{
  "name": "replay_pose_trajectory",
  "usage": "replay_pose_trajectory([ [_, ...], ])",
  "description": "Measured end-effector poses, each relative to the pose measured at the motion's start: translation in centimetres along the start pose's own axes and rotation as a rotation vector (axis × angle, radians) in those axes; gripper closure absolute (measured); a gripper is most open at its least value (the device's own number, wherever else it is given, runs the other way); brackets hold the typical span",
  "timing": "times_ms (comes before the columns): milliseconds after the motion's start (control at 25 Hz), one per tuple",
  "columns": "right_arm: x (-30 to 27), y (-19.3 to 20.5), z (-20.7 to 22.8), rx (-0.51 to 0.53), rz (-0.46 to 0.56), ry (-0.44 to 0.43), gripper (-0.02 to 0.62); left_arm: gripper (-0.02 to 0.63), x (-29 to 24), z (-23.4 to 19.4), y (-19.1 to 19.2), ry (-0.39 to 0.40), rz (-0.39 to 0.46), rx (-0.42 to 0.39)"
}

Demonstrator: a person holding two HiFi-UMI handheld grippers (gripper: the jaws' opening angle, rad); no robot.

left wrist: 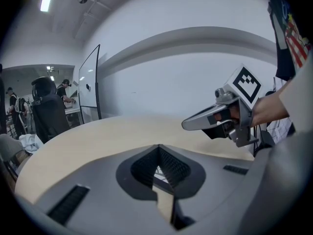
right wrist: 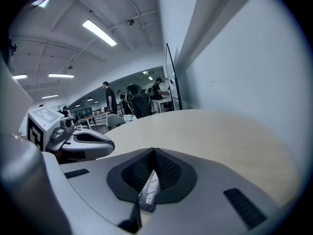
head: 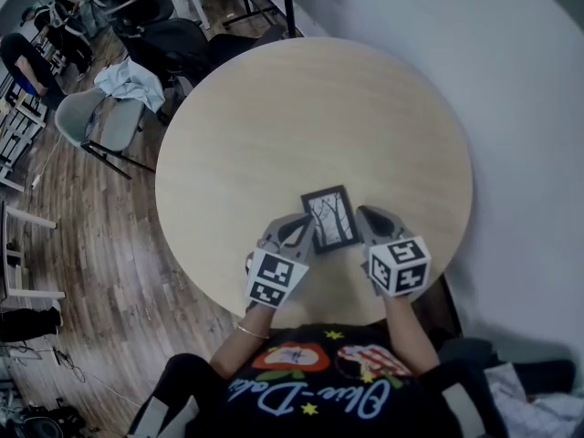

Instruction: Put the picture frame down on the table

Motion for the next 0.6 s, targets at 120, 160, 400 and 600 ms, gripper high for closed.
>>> replay_pose_trajectory([
  [120, 0.1, -0.2, -0.1, 0.002, 0.007, -0.002, 0.597, 0.606, 0.2, 0.1, -0.2, -0.002, 0.003, -0.003],
  [160, 0.2, -0.2, -0.1, 0.002, 0.009, -0.003, 0.597, 0.606, 0.2, 0.1, -0.2, -0.003, 0.004, -0.003],
  [400, 0.2, -0.9, -0.3, 0.011, 0.037, -0.010, 0.598, 0.606, 0.4, -0.2, -0.8, -0.013, 0.031, 0.005],
  [600, 0.0, -1.5, -0.6, 0.017, 0.047, -0.013, 0.598, 0.606, 0.6, -0.6, -1.2, -0.016, 0.043, 0.011],
])
Point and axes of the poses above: the fingertips, and each gripper's own axes: x backward along the fingers, z to its right, y out of its underside, the point moved 5 cm from there along x, backward along the fingers, and after that the axes turned 6 degrees about z, right-handed, at the moved point
